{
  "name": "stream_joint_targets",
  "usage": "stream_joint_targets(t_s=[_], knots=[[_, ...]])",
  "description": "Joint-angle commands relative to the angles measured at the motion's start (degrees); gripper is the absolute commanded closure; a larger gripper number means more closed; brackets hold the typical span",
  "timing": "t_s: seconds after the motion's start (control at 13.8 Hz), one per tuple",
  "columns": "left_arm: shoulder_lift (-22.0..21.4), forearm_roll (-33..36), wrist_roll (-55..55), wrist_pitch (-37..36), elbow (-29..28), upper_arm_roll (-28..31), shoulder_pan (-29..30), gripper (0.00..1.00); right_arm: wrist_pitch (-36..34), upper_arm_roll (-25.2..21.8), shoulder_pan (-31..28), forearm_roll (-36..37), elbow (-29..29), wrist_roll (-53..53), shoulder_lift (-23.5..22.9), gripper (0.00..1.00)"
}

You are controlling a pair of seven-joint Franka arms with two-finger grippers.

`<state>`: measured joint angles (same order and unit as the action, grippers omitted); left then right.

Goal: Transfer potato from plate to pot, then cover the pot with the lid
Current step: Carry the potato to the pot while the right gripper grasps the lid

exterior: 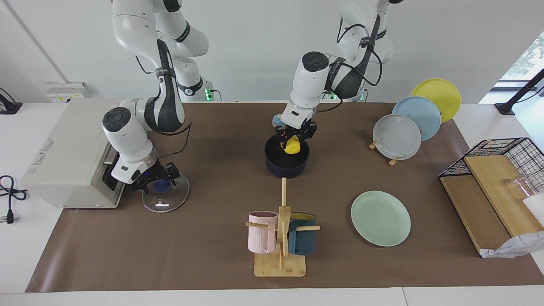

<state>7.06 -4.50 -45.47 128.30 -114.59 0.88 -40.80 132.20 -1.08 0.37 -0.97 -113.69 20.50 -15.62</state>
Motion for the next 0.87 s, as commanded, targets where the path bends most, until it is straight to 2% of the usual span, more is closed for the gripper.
stream_joint_targets(t_s=[0.0, 0.29, 0.44, 0.65, 0.8], knots=[[0.0, -0.3, 1.9, 2.7, -2.1, 1.1, -0.9, 1.0, 1.5, 0.4, -0.6, -1.0, -2.1, 1.2, 0.3, 0.0], [2.7, 0.2, 2.3, 7.1, -3.2, 1.2, -1.7, 1.0, 1.5, 0.4, -0.5, -1.0, -2.1, 1.2, 0.3, 0.02], [3.3, 1.5, 2.3, 7.4, -3.2, 1.1, -1.7, 1.0, 1.4, 0.4, -0.7, -1.0, -2.1, 1.2, 0.3, 0.07], [3.7, 1.9, 2.8, 8.0, -4.8, 1.2, -3.0, 1.0, 1.1, 0.4, -1.1, -1.1, -2.1, 1.2, 0.4, 0.28], [3.7, 2.6, 2.8, 9.6, -6.2, 1.2, -3.8, 1.0, 0.8, 0.4, -1.1, -1.0, -2.1, 1.2, 0.4, 0.45]])
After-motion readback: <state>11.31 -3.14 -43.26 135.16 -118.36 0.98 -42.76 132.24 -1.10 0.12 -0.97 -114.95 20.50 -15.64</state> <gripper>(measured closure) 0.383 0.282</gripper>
